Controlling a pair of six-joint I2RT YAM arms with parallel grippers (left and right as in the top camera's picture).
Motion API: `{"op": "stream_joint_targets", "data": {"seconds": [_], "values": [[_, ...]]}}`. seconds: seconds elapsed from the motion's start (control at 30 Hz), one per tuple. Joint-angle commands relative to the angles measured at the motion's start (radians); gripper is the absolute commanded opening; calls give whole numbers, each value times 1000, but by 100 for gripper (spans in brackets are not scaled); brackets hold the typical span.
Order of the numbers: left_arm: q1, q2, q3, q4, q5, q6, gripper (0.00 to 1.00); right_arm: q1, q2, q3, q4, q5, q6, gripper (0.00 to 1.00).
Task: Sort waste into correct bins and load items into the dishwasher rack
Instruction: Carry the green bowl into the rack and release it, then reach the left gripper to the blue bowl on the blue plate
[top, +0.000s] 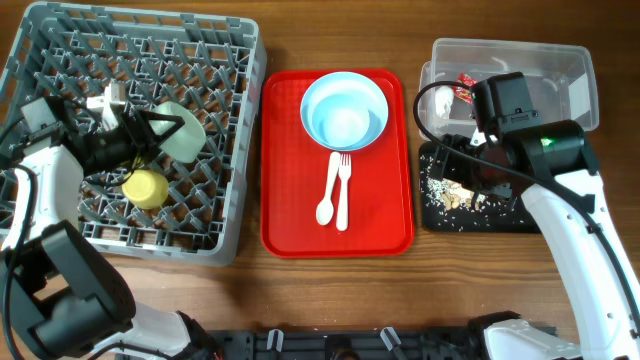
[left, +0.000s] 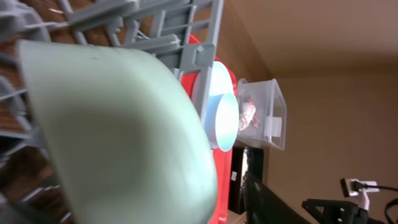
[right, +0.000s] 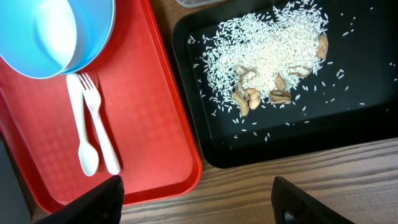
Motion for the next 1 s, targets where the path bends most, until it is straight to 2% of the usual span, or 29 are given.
{"op": "stream_joint_targets", "data": {"seconds": [0.0, 0.1, 0.17, 0.2, 0.23, 0.37, 0.73, 0.87, 0.97], "values": [[24, -2, 14, -20, -24, 10, 57, -3, -3, 8, -2, 18, -8, 76], [41, -20, 14, -47, -27, 10, 77, -3, -3, 8, -2, 18, -9, 76], [52, -38, 14, -57, -45, 10, 83, -3, -3, 8, -2, 18, -9, 76], [57, -48, 14, -61, -62, 10, 95, -3, -3, 8, -2, 18, -9, 76], [62, -57, 14, -66, -80, 10, 100, -3, -3, 8, -2, 18, -9, 76], [76, -119, 14, -83, -159, 2, 100, -3, -3, 8, -2, 18, -9, 76], [67, -314, 14, -85, -159, -24, 100, -3, -3, 8, -5, 18, -10, 76], [14, -389, 14, -92, -183, -27, 100, -3, -3, 8, -7, 18, -8, 76], [-73, -436, 14, -90, -311, -92, 100, -3, -3, 8, -8, 16, -9, 77]]}}
